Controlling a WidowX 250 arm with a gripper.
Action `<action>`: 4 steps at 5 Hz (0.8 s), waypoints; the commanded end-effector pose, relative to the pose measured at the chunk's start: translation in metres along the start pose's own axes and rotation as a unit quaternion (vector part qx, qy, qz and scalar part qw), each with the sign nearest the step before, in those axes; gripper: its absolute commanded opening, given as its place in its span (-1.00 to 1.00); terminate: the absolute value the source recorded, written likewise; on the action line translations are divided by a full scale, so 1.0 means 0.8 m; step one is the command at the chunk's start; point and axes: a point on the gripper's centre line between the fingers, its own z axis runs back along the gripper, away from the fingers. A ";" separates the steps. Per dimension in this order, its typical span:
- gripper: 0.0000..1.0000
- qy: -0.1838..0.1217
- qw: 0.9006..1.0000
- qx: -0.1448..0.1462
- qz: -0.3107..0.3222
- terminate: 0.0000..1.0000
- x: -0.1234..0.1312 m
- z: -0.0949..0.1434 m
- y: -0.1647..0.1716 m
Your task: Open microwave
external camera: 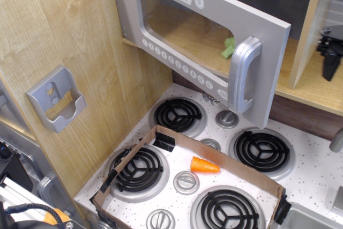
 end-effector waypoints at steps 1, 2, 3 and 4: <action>1.00 -0.057 0.996 0.002 -0.067 -1.00 0.011 0.009 0.030; 1.00 -0.035 0.995 0.022 -0.091 -1.00 0.017 0.011 0.059; 1.00 -0.010 0.997 0.035 -0.073 -1.00 0.006 0.019 0.074; 1.00 0.005 0.997 0.065 -0.045 -1.00 -0.014 0.031 0.086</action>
